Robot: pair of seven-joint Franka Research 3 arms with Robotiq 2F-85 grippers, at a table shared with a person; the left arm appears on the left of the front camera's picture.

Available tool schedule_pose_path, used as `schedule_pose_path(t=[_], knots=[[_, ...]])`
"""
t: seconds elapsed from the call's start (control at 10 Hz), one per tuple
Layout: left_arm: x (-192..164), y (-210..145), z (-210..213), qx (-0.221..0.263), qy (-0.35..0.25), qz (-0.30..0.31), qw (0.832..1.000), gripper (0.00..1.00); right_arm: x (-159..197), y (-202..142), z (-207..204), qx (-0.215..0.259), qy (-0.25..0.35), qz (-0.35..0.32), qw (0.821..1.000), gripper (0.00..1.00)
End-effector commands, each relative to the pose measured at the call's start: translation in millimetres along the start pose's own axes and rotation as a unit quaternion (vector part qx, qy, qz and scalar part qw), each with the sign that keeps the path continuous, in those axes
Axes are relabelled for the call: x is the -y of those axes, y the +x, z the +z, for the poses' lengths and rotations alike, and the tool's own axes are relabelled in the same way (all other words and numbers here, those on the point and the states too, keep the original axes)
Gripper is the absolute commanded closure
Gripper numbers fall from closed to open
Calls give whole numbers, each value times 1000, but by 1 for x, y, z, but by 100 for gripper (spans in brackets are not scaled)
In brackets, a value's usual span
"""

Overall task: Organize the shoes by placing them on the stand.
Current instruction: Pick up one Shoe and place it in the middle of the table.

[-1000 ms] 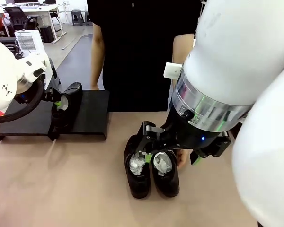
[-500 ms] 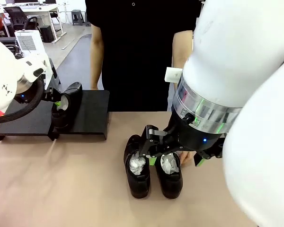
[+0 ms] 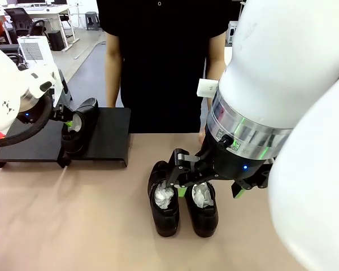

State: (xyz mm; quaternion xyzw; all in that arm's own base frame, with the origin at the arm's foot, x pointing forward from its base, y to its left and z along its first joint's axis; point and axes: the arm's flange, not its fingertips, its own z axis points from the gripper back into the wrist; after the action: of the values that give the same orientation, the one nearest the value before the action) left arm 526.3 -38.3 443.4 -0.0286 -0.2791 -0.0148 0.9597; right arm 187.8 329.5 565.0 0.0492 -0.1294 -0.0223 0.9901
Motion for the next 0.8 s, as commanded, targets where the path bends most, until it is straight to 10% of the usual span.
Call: schedule_pose_path(t=[0.0, 0.4, 0.7], knots=[[-2, 1, 1, 5, 0, 0, 1000, 0, -2, 1, 1, -4, 12, -2, 1000, 0], [-2, 1, 1, 5, 0, 0, 1000, 0, 0, 0, 0, 0, 0, 0, 1000, 0], [-2, 1, 1, 5, 0, 0, 1000, 0, 83, 99, -28, 62, -92, 19, 994, 0]])
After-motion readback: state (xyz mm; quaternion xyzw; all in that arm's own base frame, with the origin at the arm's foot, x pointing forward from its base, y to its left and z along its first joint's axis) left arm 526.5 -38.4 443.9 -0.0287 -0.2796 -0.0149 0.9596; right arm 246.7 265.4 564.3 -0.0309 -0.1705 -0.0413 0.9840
